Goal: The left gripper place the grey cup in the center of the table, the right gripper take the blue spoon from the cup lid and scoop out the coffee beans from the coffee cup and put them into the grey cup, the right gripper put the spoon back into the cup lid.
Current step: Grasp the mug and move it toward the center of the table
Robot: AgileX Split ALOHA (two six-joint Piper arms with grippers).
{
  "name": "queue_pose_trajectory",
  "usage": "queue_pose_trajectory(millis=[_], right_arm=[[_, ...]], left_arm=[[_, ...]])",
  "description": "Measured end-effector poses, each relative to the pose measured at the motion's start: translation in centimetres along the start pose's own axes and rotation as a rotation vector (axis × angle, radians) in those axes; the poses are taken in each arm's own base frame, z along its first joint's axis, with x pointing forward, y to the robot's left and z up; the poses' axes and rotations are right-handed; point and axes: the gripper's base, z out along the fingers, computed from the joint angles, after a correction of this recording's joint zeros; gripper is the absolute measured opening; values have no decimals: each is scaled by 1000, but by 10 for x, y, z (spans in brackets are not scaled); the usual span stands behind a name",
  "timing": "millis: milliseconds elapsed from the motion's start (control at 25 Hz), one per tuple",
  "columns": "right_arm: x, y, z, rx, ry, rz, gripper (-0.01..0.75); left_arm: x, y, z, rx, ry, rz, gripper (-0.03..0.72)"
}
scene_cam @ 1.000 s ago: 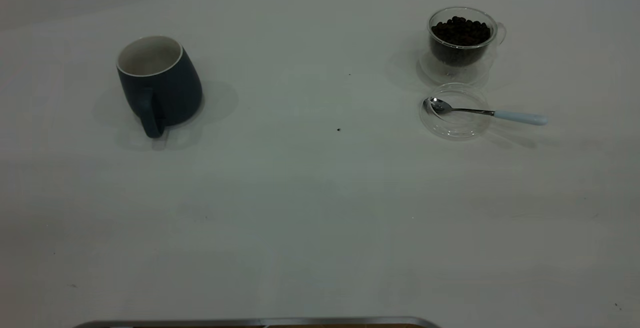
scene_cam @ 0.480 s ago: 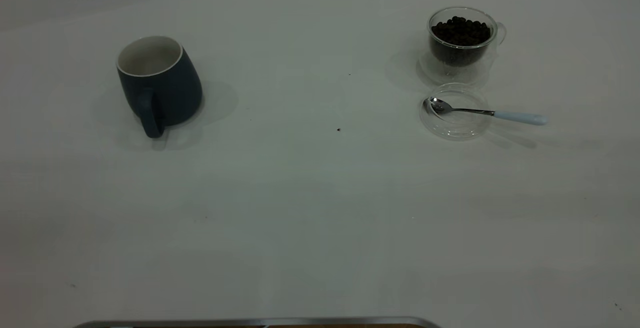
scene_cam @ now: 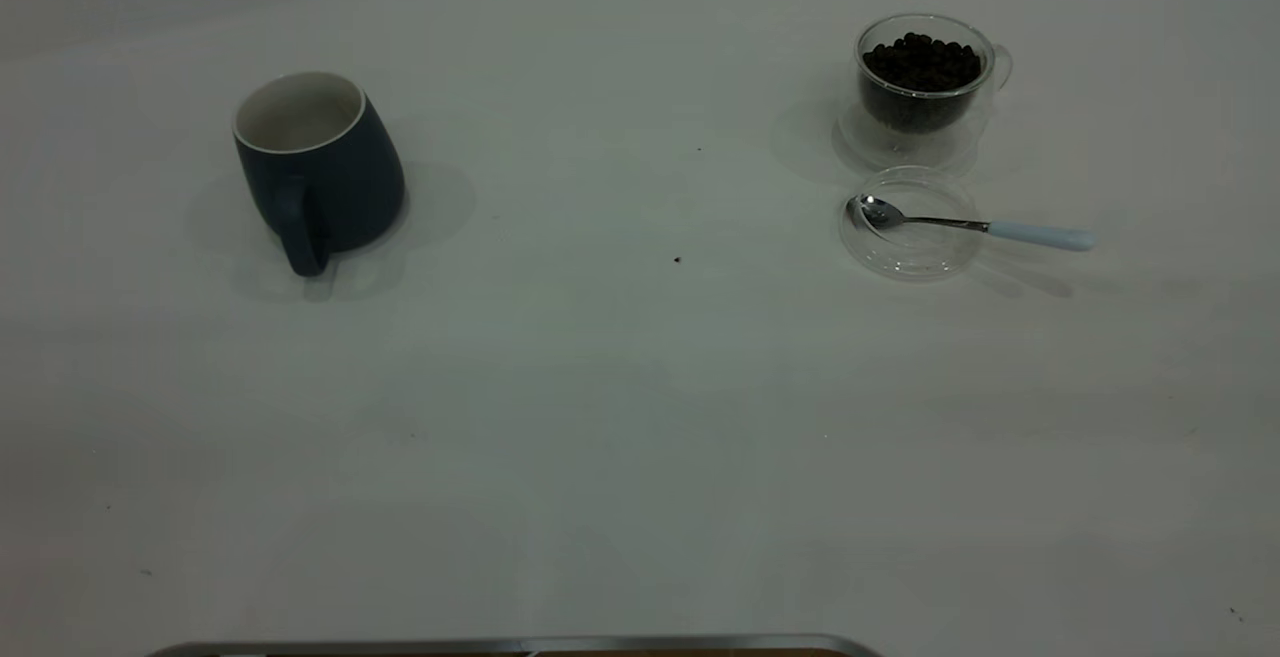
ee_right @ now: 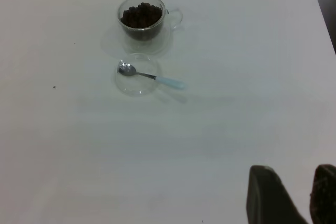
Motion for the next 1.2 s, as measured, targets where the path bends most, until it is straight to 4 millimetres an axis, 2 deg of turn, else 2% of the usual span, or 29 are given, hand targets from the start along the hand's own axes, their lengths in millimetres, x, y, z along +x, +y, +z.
queue_pose_trajectory(millis=[160,280,440,520,640,800,1000,1200], right_arm=[[0,0,0,0,0,0,238],[0,0,0,0,0,0,238],[0,0,0,0,0,0,238],[0,0,0,0,0,0,238],[0,0,0,0,0,0,238],[0,0,0,0,0,0,238],[0,0,0,0,0,0,238],[0,0,0,0,0,0,238]], left_arm=[[-1,1,-1,-12,-3,-1,497],[-17,2,-4,-25,40,0,497],[-60,2,11,-26,130,-32,497],[-88,1,27,-28,140,-74,497],[-122,1,58,-40,149,-123,497],[-154,4,111,-91,227,-101,497],[-182,19,186,-179,368,-129,497],[-199,30,268,-196,529,-62,497]])
